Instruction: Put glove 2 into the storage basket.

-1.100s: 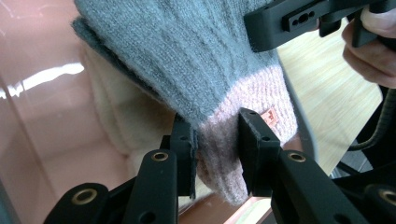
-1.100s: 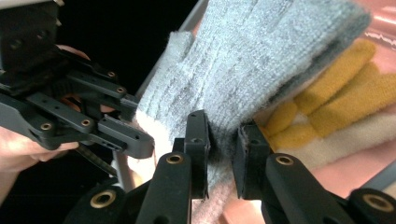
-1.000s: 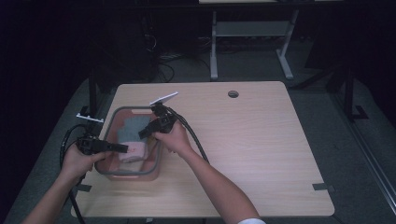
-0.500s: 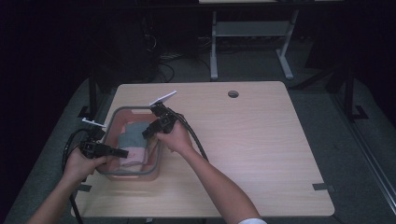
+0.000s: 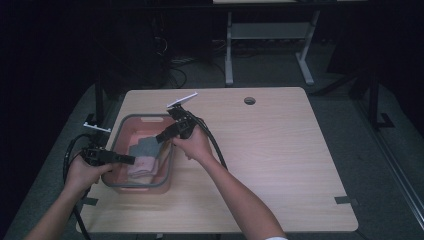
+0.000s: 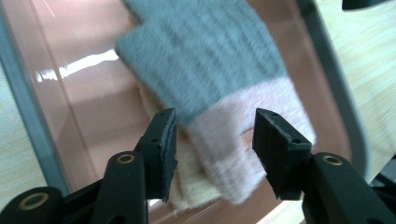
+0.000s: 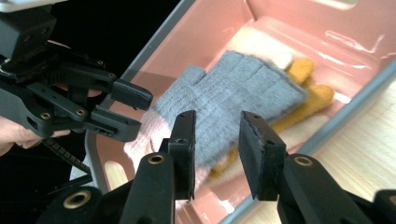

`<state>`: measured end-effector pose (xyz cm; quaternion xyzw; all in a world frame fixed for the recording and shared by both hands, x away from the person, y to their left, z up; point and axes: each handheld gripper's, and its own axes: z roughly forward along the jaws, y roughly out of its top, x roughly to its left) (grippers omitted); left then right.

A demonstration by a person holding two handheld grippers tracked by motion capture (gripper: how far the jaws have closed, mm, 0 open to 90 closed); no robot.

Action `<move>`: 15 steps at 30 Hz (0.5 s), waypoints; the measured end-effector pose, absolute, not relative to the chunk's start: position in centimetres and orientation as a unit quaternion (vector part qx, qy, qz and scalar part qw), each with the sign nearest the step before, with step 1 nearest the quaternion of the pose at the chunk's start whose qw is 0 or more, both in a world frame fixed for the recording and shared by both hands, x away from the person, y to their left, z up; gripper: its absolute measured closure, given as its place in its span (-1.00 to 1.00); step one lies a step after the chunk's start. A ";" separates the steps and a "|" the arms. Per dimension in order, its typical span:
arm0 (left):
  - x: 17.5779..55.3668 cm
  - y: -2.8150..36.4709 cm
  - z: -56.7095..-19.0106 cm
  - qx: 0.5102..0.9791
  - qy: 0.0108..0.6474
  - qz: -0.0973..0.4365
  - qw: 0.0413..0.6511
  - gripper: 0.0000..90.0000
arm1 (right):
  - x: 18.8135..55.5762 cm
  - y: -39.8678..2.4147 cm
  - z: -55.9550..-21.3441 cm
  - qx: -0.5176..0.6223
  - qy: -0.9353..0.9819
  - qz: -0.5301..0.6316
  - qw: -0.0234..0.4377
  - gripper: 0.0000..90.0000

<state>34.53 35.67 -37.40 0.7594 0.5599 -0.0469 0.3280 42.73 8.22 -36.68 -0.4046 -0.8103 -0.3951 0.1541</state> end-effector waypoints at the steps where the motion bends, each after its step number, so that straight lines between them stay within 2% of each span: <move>1: 34.5 35.6 -37.1 0.759 0.559 -0.042 0.330 0.10 | 42.7 8.0 -36.5 -0.405 -0.809 -0.397 0.155 0.48; 15: 35.1 34.0 -34.2 0.754 0.540 -0.017 0.374 0.03 | 42.9 3.0 -34.5 -0.420 -0.790 -0.423 0.146 0.33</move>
